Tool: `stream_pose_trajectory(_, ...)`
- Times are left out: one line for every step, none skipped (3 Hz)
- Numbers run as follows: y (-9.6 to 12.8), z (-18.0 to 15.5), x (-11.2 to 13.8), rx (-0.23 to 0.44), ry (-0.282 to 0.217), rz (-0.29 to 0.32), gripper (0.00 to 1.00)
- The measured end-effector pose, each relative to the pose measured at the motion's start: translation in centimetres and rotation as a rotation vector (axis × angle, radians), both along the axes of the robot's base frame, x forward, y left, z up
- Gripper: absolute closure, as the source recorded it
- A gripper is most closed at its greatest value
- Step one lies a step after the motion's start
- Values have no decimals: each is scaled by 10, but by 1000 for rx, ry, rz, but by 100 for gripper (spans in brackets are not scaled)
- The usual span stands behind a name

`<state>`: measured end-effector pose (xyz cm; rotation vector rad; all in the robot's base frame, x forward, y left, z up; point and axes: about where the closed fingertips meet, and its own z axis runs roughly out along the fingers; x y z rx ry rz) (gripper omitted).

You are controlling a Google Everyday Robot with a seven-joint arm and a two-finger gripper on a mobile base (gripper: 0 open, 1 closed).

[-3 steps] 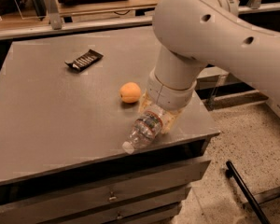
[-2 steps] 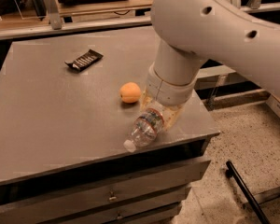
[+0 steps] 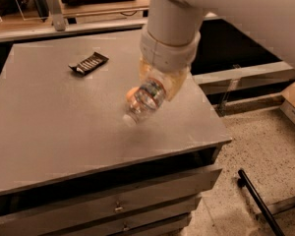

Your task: Move water bottle near rxbar chocolate

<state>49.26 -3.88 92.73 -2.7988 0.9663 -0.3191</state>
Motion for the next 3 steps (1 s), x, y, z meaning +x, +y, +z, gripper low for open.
stream_pose_trajectory(40, 34, 62, 25, -76, 43, 100)
stream_pose_trajectory(76, 44, 112, 111, -110, 69, 100)
stream_pose_trajectory(100, 38, 139, 234, -173, 68, 100)
